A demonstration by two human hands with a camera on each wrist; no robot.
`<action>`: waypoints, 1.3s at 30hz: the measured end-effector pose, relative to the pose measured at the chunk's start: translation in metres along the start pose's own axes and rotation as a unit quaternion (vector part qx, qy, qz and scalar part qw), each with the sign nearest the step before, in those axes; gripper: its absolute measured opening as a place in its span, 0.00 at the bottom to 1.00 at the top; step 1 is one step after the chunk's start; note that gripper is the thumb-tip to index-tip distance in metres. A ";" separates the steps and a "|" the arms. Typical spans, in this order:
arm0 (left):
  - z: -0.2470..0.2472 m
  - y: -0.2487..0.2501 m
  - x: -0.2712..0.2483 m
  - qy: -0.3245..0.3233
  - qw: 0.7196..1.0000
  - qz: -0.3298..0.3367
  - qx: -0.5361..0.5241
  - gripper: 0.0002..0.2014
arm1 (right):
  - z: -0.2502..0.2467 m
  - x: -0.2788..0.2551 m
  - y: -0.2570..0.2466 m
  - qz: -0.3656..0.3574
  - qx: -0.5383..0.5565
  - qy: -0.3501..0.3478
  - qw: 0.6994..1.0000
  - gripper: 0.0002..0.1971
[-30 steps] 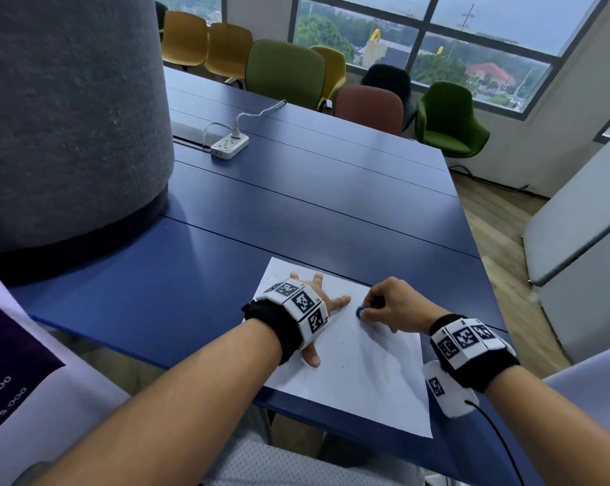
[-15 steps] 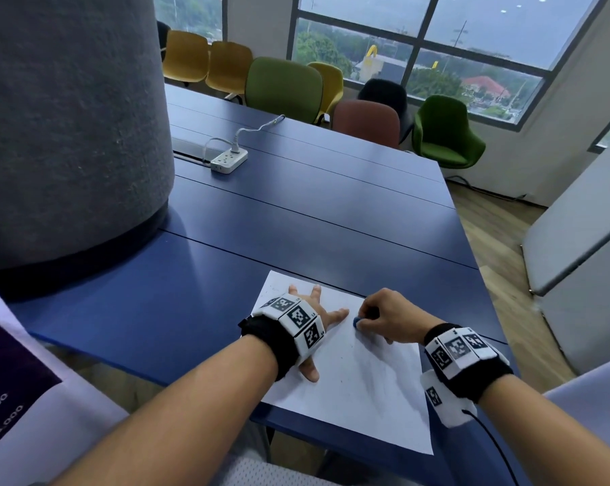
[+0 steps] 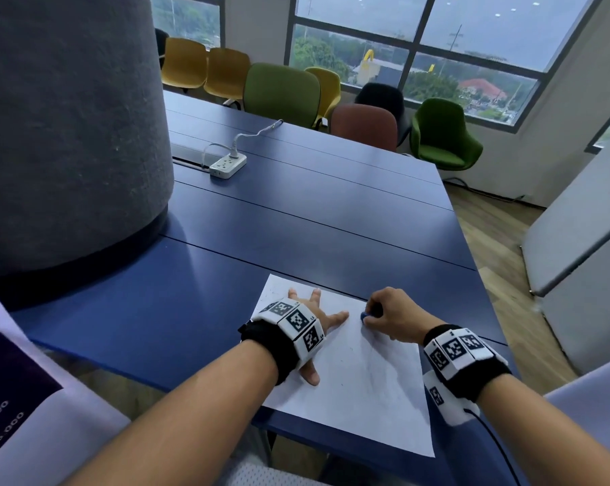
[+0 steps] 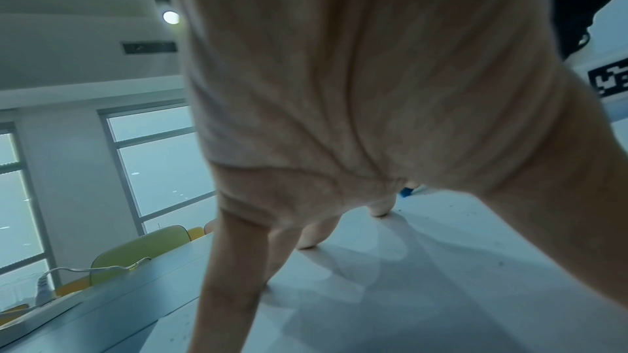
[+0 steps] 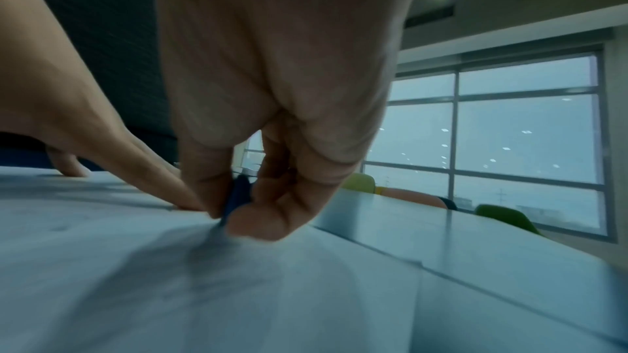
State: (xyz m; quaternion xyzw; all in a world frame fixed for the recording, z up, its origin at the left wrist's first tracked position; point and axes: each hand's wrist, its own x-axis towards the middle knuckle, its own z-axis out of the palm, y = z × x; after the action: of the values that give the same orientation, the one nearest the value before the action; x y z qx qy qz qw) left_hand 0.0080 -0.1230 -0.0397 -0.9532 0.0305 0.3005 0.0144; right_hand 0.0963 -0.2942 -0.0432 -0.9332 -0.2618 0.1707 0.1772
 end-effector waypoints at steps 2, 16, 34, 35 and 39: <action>0.000 0.000 0.000 0.000 1.000 -0.004 0.000 0.66 | -0.001 -0.003 -0.003 -0.014 -0.001 -0.049 0.999 0.06; 0.004 0.000 0.004 0.012 1.000 -0.001 -0.001 0.66 | -0.001 0.003 0.010 -0.001 0.020 0.015 1.000 0.05; -0.002 0.001 0.001 -0.010 1.000 0.000 0.004 0.66 | -0.006 -0.002 0.006 -0.016 0.023 -0.036 0.999 0.04; -0.002 0.001 0.000 -0.009 1.000 -0.002 0.004 0.66 | -0.007 -0.004 0.004 -0.020 0.019 -0.072 0.997 0.03; 0.001 0.001 0.001 0.001 1.000 -0.006 0.014 0.67 | -0.010 -0.007 0.000 -0.012 0.018 -0.116 0.993 0.02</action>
State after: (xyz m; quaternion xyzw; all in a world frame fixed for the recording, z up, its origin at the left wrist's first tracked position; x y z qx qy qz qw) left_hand 0.0083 -0.1236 -0.0413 -0.9534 0.0293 0.2989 0.0295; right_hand 0.0947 -0.3007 -0.0325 -0.9004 -0.2891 0.2806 0.1643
